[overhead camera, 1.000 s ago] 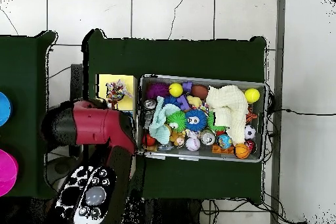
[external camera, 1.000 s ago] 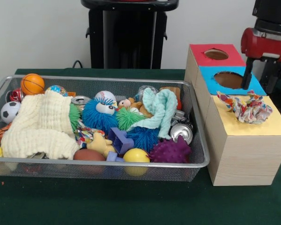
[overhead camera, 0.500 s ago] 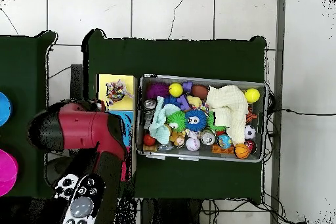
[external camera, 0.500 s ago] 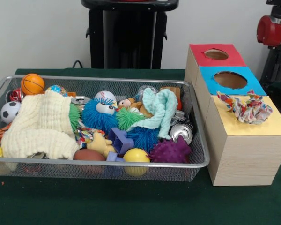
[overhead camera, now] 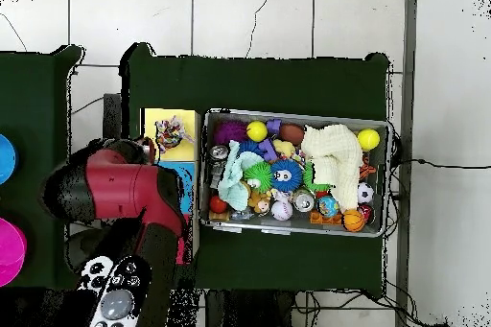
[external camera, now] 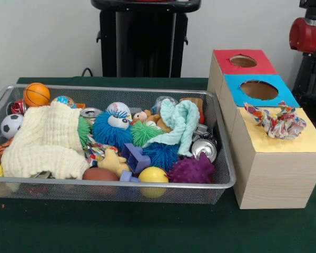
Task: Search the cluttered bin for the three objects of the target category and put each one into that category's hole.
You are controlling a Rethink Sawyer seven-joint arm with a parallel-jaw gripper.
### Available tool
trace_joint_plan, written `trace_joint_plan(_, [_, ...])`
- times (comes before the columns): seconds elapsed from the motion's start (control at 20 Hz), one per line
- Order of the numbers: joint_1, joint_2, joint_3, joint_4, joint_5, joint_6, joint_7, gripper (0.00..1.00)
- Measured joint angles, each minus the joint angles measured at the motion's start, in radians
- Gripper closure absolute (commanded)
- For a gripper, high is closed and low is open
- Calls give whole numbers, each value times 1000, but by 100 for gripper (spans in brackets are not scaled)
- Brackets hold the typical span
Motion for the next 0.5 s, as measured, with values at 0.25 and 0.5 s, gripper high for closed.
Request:
trace_joint_plan(0.25, [1, 21, -18, 0, -3, -95, 0, 100])
trace_joint_plan(0.5, [8, 44, -54, 0, -6, -165, 0, 100])
